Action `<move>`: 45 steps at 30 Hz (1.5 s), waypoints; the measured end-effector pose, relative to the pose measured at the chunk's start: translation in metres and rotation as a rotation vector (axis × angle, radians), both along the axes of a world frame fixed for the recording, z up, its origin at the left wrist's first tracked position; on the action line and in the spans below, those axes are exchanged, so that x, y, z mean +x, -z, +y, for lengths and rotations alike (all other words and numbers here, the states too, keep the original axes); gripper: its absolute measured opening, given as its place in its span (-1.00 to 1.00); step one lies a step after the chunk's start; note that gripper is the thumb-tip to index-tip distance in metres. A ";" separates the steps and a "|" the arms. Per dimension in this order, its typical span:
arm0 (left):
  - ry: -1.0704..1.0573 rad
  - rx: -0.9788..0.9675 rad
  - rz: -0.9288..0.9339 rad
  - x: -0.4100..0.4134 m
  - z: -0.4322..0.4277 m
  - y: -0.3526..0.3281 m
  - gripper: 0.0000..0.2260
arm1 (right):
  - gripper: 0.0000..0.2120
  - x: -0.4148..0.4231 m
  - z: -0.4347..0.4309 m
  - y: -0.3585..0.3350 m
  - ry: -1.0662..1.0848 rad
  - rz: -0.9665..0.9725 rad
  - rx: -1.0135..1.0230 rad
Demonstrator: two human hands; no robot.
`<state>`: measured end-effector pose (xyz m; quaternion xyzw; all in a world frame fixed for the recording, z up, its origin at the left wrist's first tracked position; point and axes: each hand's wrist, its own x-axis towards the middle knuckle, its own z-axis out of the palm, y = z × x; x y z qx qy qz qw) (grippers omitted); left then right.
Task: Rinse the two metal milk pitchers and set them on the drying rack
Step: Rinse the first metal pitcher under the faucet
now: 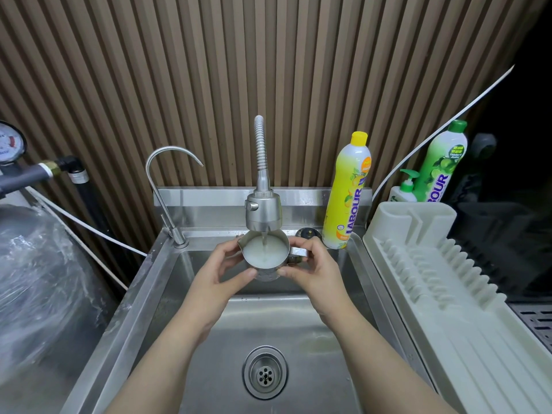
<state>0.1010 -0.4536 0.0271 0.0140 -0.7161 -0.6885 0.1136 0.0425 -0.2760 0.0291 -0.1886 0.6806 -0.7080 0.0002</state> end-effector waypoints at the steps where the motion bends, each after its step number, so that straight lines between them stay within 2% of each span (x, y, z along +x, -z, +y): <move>1: -0.001 0.001 0.002 0.000 0.000 0.000 -0.50 | -0.56 0.000 0.000 0.000 0.001 0.000 0.004; 27: -0.010 -0.006 0.021 -0.001 0.002 -0.006 -0.53 | -0.55 0.000 -0.001 -0.004 0.036 0.023 0.043; 37: -0.011 -0.010 0.000 0.000 -0.001 -0.005 -0.46 | -0.57 0.002 -0.005 -0.004 0.035 0.013 0.036; 45: -0.019 0.003 -0.023 0.003 -0.001 0.000 -0.46 | -0.50 0.002 -0.003 0.002 0.021 0.015 0.029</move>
